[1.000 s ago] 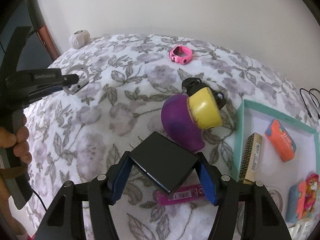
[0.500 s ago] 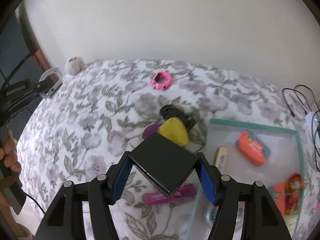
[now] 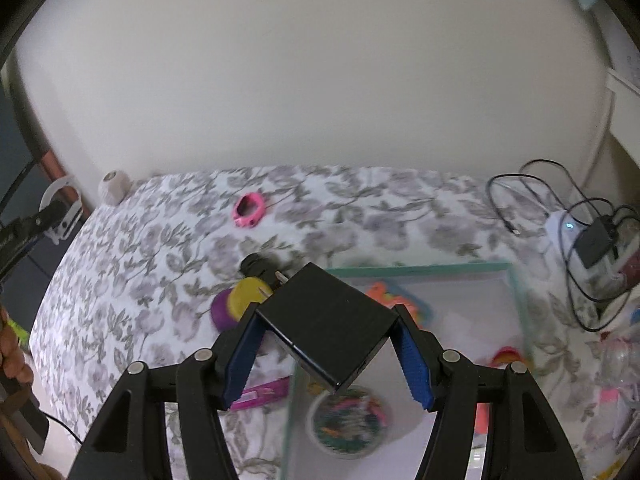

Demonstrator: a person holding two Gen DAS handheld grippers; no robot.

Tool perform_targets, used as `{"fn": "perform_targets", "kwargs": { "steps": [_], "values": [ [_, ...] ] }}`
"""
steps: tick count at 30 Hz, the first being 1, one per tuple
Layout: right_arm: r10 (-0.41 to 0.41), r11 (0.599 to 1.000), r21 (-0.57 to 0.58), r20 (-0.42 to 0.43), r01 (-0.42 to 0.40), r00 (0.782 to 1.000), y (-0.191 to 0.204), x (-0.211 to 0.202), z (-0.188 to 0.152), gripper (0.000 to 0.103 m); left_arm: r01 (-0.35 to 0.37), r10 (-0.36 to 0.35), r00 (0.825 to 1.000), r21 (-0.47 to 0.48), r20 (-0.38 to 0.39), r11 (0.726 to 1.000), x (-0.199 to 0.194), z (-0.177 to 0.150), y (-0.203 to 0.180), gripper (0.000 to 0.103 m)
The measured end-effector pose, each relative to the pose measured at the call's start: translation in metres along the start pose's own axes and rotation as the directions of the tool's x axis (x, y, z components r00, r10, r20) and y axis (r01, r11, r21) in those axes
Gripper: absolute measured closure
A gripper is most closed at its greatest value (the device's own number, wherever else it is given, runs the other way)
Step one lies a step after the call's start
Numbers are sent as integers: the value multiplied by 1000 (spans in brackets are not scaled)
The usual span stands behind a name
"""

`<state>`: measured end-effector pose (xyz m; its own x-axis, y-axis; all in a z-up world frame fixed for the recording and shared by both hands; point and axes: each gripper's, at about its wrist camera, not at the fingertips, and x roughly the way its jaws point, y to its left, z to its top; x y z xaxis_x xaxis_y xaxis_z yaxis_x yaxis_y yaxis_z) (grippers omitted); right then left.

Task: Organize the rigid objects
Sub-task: 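Carry the white ring and black charger into the tray and open both grippers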

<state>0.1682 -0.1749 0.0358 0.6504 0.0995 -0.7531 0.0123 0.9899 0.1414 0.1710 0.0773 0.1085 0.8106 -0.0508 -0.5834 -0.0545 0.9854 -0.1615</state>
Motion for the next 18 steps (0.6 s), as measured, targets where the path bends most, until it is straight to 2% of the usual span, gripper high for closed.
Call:
{"fn": "perform_targets", "kwargs": {
  "steps": [5, 8, 12, 18],
  "values": [
    [-27, 999, 47, 29, 26, 999, -29, -15, 1, 37, 69, -67, 997, 63, -24, 996, 3, -8, -40, 84],
    [-40, 997, 69, 37, 38, 998, -43, -21, -1, 37, 88, -83, 996, 138, -45, 987, 8, -18, -71, 84],
    [-61, 994, 97, 46, 56, 997, -63, -29, -2, 36, 132, -113, 990, 239, -89, 962, 16, -37, -116, 84],
    [-107, 985, 141, 51, 99, 993, -92, -36, -4, 36, 185, -137, 979, 370, -154, 910, 29, -71, -176, 84]
  ]
}}
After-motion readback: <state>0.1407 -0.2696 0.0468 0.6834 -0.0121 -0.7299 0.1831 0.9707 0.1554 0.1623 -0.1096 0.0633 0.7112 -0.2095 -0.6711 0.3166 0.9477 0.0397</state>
